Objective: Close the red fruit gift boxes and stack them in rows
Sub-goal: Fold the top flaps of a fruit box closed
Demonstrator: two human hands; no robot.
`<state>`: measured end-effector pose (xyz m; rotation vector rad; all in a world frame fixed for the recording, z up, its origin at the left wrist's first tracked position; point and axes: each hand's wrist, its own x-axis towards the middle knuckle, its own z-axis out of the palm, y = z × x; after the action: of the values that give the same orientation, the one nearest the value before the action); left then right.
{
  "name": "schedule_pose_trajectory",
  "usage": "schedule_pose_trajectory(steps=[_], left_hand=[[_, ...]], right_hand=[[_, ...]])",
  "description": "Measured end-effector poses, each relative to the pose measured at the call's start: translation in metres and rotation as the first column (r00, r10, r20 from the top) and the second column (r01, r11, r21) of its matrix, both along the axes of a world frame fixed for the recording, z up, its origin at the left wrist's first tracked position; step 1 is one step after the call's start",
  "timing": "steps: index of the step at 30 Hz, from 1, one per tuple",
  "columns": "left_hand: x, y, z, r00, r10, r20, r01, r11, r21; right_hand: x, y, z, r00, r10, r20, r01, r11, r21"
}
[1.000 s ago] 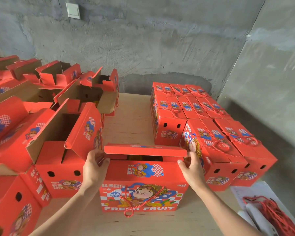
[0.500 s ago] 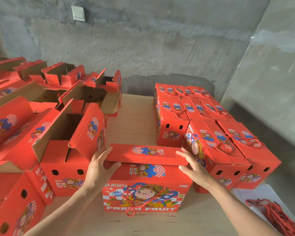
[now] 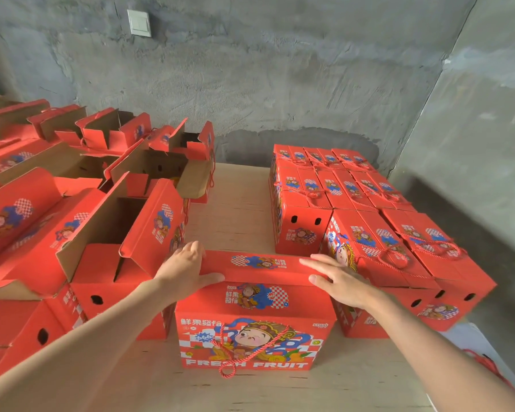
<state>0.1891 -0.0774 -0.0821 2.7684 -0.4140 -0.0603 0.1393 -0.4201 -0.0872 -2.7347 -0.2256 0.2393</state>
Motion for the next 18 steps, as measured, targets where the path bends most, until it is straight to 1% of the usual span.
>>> schedule_pose_trajectory(steps=[4, 5, 7, 9, 11, 15, 18], left_hand=[[0.017, -0.001, 0.004, 0.976, -0.159, -0.149, 0.177, 0.978, 0.114], [0.020, 0.000, 0.002, 0.969, -0.185, -0.164, 0.207, 0.969, 0.135], [0.021, 0.001, -0.002, 0.964, -0.223, -0.142, 0.248, 0.950, 0.188], [0.021, 0.002, -0.007, 0.965, -0.250, -0.083, 0.262, 0.937, 0.229], [0.020, 0.002, -0.011, 0.964, -0.262, -0.042, 0.264, 0.937, 0.227], [0.017, 0.003, -0.013, 0.965, -0.258, -0.039, 0.261, 0.949, 0.179], [0.019, 0.003, -0.014, 0.961, -0.278, -0.013, 0.274, 0.939, 0.209]], right_hand=[[-0.004, 0.002, -0.004, 1.000, 0.001, 0.015, -0.001, 1.000, 0.022], [-0.004, 0.002, -0.004, 1.000, -0.002, 0.013, 0.002, 1.000, 0.030], [-0.005, 0.003, -0.005, 1.000, -0.007, 0.006, 0.006, 0.999, 0.044], [-0.004, 0.002, -0.005, 1.000, -0.002, 0.010, 0.002, 0.999, 0.045], [-0.004, 0.002, -0.005, 1.000, -0.001, 0.017, 0.000, 0.999, 0.049], [-0.004, 0.002, -0.008, 0.999, -0.007, 0.037, 0.006, 0.999, 0.049], [-0.005, 0.003, -0.010, 0.998, -0.012, 0.070, 0.008, 0.998, 0.061]])
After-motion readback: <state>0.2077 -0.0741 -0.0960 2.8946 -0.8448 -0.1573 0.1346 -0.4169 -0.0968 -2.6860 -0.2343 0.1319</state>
